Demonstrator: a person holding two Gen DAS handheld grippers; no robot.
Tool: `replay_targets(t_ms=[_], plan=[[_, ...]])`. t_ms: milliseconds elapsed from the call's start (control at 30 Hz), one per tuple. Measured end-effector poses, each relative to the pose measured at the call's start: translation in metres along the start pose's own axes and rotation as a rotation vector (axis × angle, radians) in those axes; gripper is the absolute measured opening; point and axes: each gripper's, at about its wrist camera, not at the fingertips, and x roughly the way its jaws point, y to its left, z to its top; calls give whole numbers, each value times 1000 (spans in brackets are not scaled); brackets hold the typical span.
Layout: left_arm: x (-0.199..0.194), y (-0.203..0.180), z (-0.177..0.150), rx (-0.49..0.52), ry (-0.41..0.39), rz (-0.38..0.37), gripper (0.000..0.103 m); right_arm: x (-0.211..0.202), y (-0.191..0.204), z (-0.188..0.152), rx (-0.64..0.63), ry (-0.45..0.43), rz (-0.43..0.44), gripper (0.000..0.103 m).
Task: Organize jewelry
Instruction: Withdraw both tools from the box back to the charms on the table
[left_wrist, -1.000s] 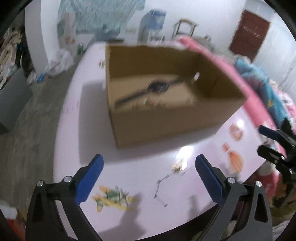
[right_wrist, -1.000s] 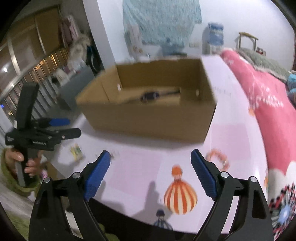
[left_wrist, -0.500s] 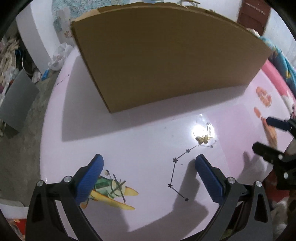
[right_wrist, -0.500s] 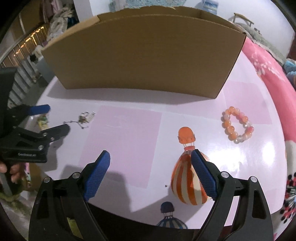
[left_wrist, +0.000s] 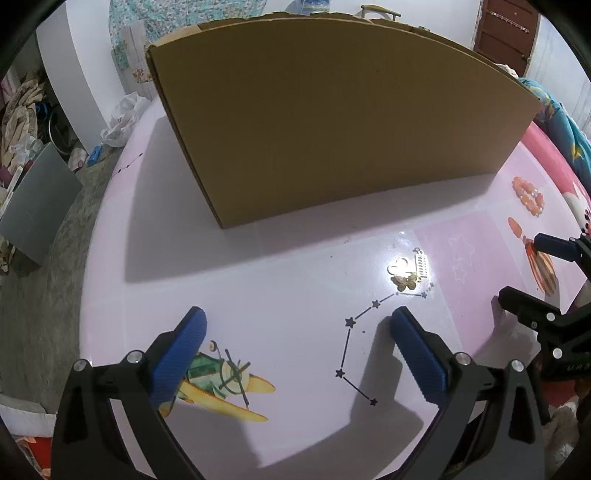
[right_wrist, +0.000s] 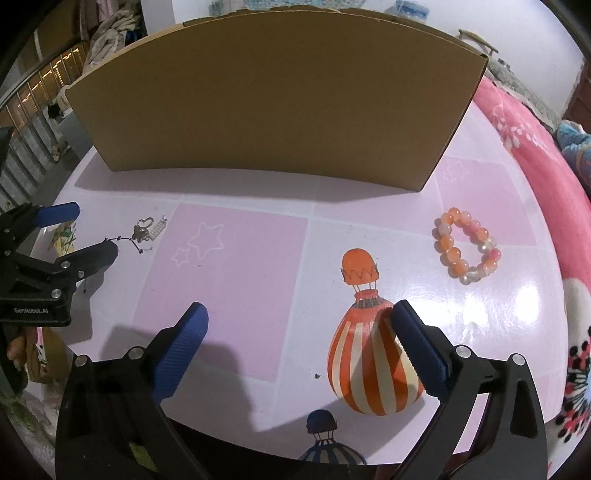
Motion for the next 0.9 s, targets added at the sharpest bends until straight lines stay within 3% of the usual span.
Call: replay_targets(t_ms=[733,900], plan=[[-2,6,-1,18,-17,-4,98,-8,3,-9,-6,-10,-2,95],[-20,9,1,-8,-119,-78,97,-8,3,-8,-3,-9,-2,95]])
